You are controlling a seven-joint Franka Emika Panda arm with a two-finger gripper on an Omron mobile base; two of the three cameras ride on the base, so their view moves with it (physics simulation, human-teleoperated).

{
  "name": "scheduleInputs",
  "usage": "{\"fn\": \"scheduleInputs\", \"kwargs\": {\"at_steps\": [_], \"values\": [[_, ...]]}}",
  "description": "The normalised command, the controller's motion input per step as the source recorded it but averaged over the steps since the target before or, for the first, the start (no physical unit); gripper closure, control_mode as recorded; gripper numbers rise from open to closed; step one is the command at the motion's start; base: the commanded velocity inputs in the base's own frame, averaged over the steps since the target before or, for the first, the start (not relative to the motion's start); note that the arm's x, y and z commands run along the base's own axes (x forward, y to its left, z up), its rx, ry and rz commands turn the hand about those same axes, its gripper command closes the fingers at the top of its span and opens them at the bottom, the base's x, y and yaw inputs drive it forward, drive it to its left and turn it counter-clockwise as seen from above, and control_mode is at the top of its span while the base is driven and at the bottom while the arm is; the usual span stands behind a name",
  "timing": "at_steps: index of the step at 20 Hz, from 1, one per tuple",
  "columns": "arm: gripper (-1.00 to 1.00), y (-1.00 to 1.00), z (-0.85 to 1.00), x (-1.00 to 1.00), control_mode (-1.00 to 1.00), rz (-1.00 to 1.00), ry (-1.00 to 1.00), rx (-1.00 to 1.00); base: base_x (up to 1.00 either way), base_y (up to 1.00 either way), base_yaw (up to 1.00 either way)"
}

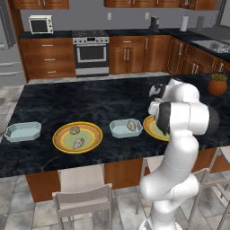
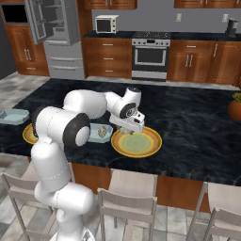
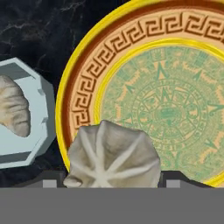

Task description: Place two dumplings into each of the tupperware containers and then place the containers in the fridge.

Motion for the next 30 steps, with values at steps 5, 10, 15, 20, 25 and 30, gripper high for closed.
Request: {"fn": "scheduleInputs", "kwargs": {"at_steps": [5,10,15,20,25,30], "values": [[1.00,0.73,0.18,-0.04,-1.00,0.00,0.00,0.00,0.00,0.00,0.00],[1.00,0.95,0.07,0.00,-1.00,0.00,0.00,0.00,0.00,0.00,0.00],[1.00,0.91,0.00,0.05,-1.00,0.00,0.00,-0.03,0.00,0.00,0.00],[1.00,0.66,0.00,0.49,-1.00,0.00,0.00,-0.01,0.00,0.00,0.00],[1.00,0.31,-0.12,0.52,-1.00,0.00,0.00,0.00,0.00,0.00,0.00],[1.00,-0.01,-0.20,-0.05,-1.00,0.00,0.00,0.00,0.00,0.00,0.00]]}}
